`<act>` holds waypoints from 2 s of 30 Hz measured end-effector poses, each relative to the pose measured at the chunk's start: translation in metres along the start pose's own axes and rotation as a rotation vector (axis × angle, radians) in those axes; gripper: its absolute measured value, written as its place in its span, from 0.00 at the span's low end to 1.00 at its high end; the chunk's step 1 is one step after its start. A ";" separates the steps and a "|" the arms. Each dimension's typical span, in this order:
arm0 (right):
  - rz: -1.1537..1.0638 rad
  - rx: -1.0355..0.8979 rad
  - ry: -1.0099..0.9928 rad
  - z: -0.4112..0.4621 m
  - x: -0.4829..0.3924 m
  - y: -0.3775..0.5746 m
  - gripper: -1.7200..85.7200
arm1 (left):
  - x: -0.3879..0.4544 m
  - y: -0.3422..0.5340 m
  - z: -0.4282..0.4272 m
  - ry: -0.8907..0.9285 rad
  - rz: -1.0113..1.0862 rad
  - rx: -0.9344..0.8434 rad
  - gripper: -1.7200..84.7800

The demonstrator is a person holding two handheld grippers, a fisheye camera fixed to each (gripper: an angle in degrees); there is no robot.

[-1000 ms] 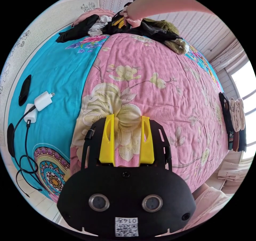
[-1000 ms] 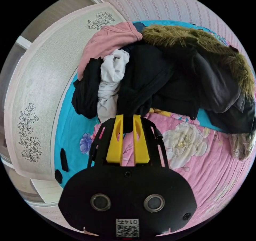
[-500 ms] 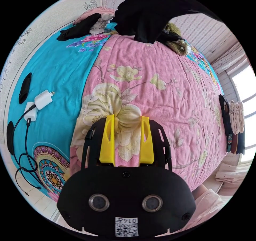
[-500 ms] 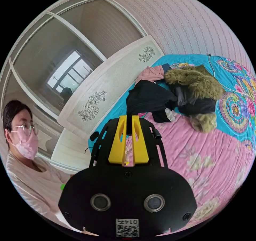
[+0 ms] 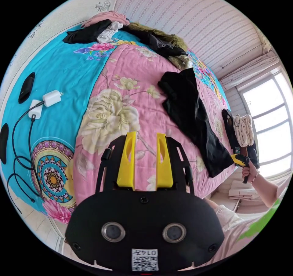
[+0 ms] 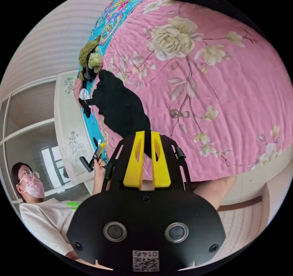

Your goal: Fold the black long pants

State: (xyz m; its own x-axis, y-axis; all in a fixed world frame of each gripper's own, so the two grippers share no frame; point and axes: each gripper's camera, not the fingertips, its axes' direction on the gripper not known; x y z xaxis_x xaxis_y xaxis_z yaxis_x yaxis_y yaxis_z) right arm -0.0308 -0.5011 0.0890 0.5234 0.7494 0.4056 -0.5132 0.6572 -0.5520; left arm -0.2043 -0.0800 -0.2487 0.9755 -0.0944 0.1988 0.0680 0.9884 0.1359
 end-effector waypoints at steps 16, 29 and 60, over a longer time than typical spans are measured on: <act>-0.914 0.081 0.428 0.181 -0.286 -0.035 0.20 | -0.017 0.028 -0.025 0.047 -0.007 -0.036 0.13; -0.925 0.007 -0.017 0.089 -0.247 0.021 0.07 | -0.013 -0.028 -0.020 0.360 0.130 0.140 0.21; -0.970 -0.332 -0.286 0.065 -0.312 0.124 0.23 | -0.023 0.067 -0.041 0.513 0.071 0.173 0.05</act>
State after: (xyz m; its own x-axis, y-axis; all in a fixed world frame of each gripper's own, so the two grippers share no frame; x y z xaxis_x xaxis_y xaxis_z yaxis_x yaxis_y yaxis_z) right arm -0.3019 -0.6479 -0.0589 0.4080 -0.0632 0.9108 0.2711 0.9610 -0.0547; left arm -0.2135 -0.0071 -0.2835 0.9564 0.0851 -0.2794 0.0047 0.9520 0.3061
